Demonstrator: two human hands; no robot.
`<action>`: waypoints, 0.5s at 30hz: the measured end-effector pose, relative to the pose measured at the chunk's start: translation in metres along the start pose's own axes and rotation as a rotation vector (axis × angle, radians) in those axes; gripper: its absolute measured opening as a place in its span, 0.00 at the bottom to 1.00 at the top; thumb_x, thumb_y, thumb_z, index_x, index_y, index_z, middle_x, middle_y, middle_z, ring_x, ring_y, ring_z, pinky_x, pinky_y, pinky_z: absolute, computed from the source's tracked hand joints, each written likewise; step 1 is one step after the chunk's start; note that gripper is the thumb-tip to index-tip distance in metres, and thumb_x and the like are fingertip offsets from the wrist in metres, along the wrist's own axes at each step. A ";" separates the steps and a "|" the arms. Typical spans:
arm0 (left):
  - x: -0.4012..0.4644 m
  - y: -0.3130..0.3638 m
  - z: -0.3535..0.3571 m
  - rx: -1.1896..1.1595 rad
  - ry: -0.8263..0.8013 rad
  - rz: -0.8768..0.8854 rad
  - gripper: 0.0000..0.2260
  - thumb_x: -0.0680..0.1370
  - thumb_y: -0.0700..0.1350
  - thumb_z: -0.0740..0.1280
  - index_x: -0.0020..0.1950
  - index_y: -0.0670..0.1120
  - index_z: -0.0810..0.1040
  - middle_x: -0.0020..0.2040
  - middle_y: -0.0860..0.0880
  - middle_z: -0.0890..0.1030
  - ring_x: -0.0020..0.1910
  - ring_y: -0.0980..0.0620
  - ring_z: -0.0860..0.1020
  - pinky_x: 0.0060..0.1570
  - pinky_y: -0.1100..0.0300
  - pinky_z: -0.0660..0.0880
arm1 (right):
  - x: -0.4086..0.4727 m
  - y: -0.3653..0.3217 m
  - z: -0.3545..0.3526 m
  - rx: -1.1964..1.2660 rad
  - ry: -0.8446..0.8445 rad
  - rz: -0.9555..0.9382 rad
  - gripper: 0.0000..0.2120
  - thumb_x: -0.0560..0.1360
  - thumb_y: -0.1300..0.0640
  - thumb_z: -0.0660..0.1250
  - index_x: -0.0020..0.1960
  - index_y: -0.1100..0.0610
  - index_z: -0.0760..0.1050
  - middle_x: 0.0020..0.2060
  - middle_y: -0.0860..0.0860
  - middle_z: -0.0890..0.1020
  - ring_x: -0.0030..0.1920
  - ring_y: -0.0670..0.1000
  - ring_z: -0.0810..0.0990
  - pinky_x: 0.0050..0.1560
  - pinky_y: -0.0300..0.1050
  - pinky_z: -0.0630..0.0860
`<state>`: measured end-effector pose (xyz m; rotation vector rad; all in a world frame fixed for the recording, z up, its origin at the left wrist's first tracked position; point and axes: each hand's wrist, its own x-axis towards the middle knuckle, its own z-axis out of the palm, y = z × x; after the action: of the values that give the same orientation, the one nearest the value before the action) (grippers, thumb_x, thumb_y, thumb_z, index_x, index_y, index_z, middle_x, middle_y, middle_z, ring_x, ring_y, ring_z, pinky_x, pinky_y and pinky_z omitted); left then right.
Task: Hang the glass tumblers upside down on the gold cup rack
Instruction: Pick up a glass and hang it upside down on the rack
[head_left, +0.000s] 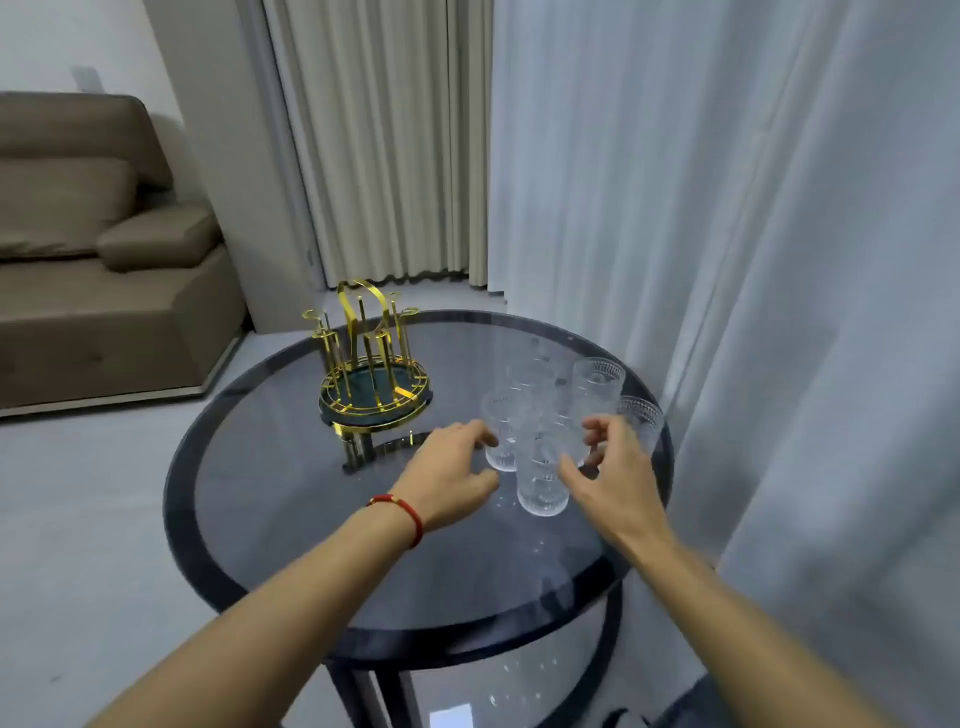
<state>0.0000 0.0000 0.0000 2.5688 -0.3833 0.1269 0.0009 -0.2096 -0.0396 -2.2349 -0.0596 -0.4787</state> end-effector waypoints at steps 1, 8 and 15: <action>-0.001 -0.001 0.006 -0.041 -0.004 -0.035 0.19 0.77 0.44 0.69 0.67 0.46 0.74 0.63 0.45 0.78 0.62 0.48 0.75 0.64 0.52 0.73 | -0.003 0.007 0.006 0.028 -0.021 0.058 0.30 0.72 0.45 0.76 0.67 0.52 0.68 0.58 0.49 0.76 0.52 0.50 0.79 0.55 0.54 0.80; 0.001 -0.012 0.034 -0.388 0.076 -0.125 0.26 0.76 0.51 0.72 0.72 0.51 0.68 0.63 0.50 0.74 0.60 0.52 0.76 0.54 0.60 0.75 | 0.007 0.008 0.036 0.074 -0.252 0.289 0.39 0.65 0.41 0.78 0.69 0.51 0.63 0.63 0.53 0.79 0.58 0.56 0.80 0.58 0.54 0.77; 0.005 -0.019 0.038 -0.611 0.084 -0.178 0.36 0.65 0.62 0.75 0.71 0.60 0.66 0.58 0.58 0.77 0.54 0.63 0.77 0.45 0.71 0.76 | -0.007 -0.017 0.046 0.023 -0.298 -0.029 0.39 0.58 0.44 0.79 0.66 0.39 0.66 0.57 0.43 0.78 0.57 0.46 0.78 0.57 0.45 0.78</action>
<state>0.0110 -0.0054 -0.0412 1.9730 -0.1290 0.0426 0.0058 -0.1636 -0.0568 -2.2685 -0.2520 -0.1559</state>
